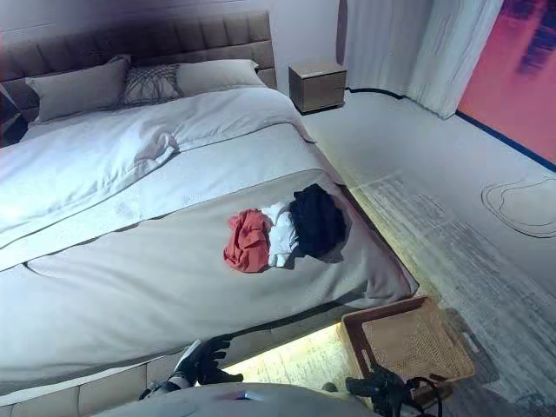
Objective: Pick up the clothes from the bed and place them into the basket
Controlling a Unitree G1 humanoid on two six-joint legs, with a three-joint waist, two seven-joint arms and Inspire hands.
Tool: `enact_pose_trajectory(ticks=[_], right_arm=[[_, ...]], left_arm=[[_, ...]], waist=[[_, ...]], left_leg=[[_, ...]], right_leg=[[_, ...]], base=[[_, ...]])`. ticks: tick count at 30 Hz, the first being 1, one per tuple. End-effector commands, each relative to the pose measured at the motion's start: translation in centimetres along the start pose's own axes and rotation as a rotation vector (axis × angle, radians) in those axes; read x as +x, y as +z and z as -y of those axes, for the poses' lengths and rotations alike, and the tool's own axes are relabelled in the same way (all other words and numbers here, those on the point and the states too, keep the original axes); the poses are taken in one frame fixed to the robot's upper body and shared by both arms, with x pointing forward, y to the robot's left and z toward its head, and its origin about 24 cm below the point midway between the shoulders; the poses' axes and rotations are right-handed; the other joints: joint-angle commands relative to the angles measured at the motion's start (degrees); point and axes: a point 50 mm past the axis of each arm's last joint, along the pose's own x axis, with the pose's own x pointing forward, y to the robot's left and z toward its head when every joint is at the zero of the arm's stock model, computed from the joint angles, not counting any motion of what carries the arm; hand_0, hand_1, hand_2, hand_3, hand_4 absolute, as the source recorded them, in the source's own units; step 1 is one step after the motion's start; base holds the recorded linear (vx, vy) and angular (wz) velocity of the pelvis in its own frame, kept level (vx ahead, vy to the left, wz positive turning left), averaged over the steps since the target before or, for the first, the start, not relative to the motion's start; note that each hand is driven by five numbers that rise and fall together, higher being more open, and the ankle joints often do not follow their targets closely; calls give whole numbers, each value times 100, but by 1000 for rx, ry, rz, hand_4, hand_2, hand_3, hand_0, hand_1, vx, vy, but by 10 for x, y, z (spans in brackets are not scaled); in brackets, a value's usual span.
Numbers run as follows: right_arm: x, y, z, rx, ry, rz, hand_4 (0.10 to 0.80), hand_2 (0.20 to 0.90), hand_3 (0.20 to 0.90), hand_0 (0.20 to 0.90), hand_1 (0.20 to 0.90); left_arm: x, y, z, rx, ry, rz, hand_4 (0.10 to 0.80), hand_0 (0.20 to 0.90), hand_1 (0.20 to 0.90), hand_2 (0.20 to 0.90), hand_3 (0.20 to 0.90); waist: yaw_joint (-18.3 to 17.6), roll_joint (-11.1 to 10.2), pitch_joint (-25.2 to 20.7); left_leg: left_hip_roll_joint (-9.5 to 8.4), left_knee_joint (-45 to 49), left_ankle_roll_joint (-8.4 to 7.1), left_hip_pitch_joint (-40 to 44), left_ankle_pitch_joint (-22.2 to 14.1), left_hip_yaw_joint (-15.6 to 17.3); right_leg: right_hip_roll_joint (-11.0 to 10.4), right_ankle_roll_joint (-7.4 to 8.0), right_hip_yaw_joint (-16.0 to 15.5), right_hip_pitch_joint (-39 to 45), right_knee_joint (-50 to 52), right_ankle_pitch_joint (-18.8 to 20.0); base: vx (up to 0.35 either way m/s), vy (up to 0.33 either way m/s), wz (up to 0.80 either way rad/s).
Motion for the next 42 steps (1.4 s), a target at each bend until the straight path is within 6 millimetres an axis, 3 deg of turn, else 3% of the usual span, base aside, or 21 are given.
enact_pose_trajectory(ticks=[1,14,21,23,30,33,36,38,42], right_arm=[[5,24,-17,-23,43,40,800,900,900,900,900],[6,29,-12,-3,21,71,800,900,900,900,900],[6,54,-15,-19,4,218,800,900,900,900,900],[4,72,-18,-80,-8,312,800,900,900,900,900],[-18,163,-46,-375,-63,751,800,900,900,900,900],[-36,202,-52,-542,-153,931,800,900,900,900,900],[-59,249,-45,-639,-283,1067,800,900,900,900,900],[-72,279,-39,-646,-356,1128,800,900,900,900,900],[-118,350,-42,-585,-485,1263,800,900,900,900,900]], left_arm=[[12,29,-17,-27,54,85,800,900,900,900,900],[12,33,-24,-31,74,116,800,900,900,900,900],[12,42,-29,17,145,167,800,900,900,900,900],[13,46,-30,34,146,190,800,900,900,900,900],[15,76,-43,89,200,318,800,900,900,900,900],[13,101,-52,170,273,431,800,900,900,900,900],[8,136,-74,195,384,552,800,900,900,900,900],[3,158,-84,203,427,621,800,900,900,900,900],[-10,204,-105,177,488,755,800,900,900,900,900]], waist=[[7,-261,163],[4,-239,169],[24,-244,194],[40,-250,209],[139,-286,256],[187,-351,341],[266,-402,600],[364,-379,704],[525,-336,1092]], left_leg=[[-635,41,314,232,-786,-58],[-632,41,323,248,-796,-48],[-625,41,325,267,-803,-58],[-622,41,321,275,-800,-74],[-596,41,312,245,-773,-96],[-613,483,282,145,-893,56],[-716,948,286,-307,-944,-65],[-792,854,385,-430,-894,-222],[-830,1045,502,-877,-881,-105]], right_leg=[[-151,96,332,464,170,-693],[-142,78,360,472,160,-700],[-132,67,380,493,152,-704],[-126,63,385,509,143,-700],[-120,30,368,501,135,-712],[-162,5,383,450,189,-697],[-244,-20,402,219,424,-659],[-329,39,442,-53,616,-623],[-531,153,360,-709,1233,-666]], base=[[0,0,0],[0,0,0],[0,0,0],[0,0,0],[0,0,0],[10,42,3],[-2,126,11],[-40,165,25],[-138,121,7]])
